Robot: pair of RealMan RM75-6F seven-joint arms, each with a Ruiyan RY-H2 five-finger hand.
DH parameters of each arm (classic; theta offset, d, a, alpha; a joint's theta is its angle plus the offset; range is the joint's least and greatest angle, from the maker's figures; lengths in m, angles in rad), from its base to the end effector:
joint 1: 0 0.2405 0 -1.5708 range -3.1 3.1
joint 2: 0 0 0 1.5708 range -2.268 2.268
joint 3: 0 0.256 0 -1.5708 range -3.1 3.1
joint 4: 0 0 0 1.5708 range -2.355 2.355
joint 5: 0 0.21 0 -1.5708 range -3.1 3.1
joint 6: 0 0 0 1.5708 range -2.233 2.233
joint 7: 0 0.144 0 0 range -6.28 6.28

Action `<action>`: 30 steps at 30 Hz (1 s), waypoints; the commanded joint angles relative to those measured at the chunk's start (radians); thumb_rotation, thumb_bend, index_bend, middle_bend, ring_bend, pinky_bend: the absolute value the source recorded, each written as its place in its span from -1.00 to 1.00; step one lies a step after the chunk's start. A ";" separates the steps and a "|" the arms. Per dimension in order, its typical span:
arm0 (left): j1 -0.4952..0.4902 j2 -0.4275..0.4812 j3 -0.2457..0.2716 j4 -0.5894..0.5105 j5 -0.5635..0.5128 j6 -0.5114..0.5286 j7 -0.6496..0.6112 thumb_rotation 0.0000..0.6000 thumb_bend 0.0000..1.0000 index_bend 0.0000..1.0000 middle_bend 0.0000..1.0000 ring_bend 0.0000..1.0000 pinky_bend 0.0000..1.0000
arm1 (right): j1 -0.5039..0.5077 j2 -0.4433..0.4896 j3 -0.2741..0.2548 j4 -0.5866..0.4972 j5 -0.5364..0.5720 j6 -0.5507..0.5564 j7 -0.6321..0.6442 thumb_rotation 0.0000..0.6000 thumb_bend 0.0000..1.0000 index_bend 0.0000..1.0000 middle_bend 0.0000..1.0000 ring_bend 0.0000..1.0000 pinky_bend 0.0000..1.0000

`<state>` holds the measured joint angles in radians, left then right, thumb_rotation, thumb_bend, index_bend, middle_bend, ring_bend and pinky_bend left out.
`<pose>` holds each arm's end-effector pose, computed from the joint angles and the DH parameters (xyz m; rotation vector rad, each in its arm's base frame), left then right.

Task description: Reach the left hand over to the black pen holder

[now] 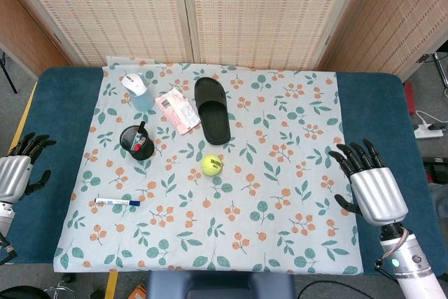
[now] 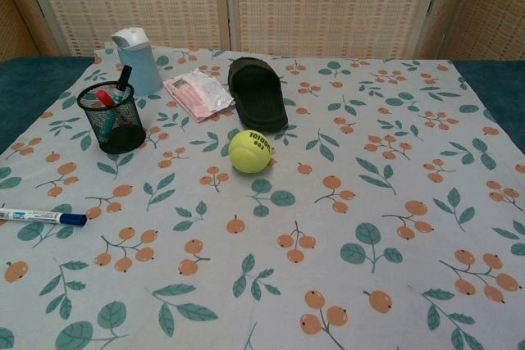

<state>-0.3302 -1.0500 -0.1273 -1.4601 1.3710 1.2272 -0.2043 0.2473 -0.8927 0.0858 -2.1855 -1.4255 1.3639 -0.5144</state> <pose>-0.3129 0.2807 0.1915 -1.4373 -0.9306 -0.9256 -0.1817 -0.2075 0.1732 1.6162 -0.7381 0.8444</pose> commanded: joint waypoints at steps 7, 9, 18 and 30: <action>0.000 0.010 0.001 -0.015 -0.005 -0.006 0.009 1.00 -0.26 -0.56 -0.75 -0.94 -0.60 | -0.002 0.000 -0.002 -0.002 -0.010 0.000 0.001 1.00 -0.80 -0.64 -0.74 -0.82 -1.00; -0.001 0.009 0.000 -0.016 -0.004 -0.006 0.010 1.00 -0.26 -0.56 -0.75 -0.94 -0.60 | -0.002 0.000 -0.001 -0.002 -0.008 0.000 0.001 1.00 -0.80 -0.64 -0.74 -0.82 -1.00; -0.001 0.010 -0.002 -0.018 -0.007 -0.006 0.013 1.00 -0.27 -0.56 -0.75 -0.94 -0.60 | -0.003 0.000 -0.001 -0.003 -0.008 -0.001 -0.002 1.00 -0.80 -0.64 -0.74 -0.82 -1.00; -0.001 0.012 0.000 -0.029 -0.008 -0.011 0.016 1.00 -0.26 -0.56 -0.75 -0.94 -0.60 | -0.009 0.005 0.000 -0.006 -0.014 0.006 0.003 1.00 -0.80 -0.64 -0.74 -0.82 -1.00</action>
<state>-0.3311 -1.0378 -0.1278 -1.4889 1.3624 1.2158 -0.1884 0.2387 -0.8879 0.0862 -2.1920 -1.4398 1.3702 -0.5114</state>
